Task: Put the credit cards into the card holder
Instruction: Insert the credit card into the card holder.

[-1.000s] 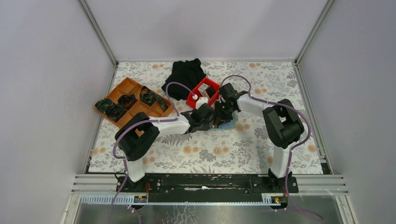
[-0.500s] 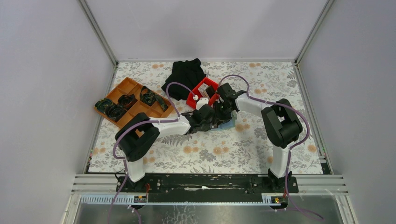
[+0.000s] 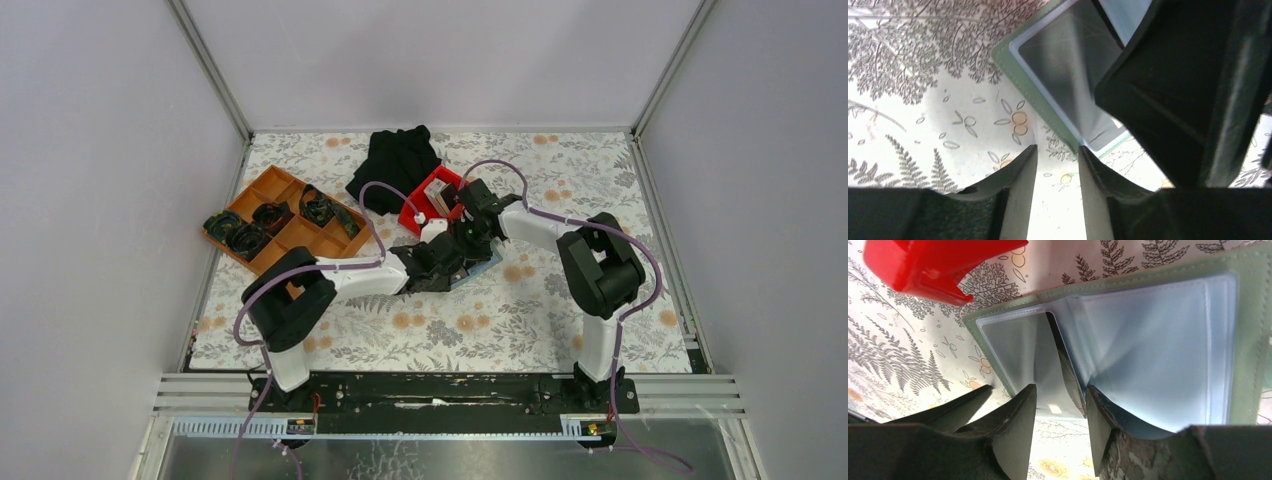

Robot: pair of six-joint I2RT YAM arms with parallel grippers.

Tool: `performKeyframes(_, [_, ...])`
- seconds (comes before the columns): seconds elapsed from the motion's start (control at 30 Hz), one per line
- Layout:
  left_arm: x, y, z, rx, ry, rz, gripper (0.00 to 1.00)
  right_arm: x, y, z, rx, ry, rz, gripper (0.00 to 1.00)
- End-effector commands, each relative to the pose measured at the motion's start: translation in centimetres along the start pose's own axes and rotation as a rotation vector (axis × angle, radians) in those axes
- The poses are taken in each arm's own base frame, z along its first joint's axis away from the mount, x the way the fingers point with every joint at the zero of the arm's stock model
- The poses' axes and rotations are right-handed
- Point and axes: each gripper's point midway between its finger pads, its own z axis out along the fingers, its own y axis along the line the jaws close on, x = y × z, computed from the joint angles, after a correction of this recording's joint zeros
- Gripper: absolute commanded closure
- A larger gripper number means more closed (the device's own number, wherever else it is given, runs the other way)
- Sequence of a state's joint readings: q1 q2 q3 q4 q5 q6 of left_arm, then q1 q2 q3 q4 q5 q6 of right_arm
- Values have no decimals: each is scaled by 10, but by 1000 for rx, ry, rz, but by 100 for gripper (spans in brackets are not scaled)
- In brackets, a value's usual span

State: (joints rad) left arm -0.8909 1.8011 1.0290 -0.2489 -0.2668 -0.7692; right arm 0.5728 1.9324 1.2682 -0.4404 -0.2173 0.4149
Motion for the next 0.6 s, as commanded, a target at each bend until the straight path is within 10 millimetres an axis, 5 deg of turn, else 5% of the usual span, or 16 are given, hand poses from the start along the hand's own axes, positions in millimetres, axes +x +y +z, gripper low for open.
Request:
performKeyframes(0.0, [31,35,-9,-120,94,48,52,-9,2,-19,52,-39,-45,51])
performKeyframes(0.23, [15,36,-19,-126,39,47,36,-15,4,-27,56,-58,-59,51])
performKeyframes(0.57, [-24,41,-53,-111,-68,-20,28,-47,23,-60,42,-141,-111,51])
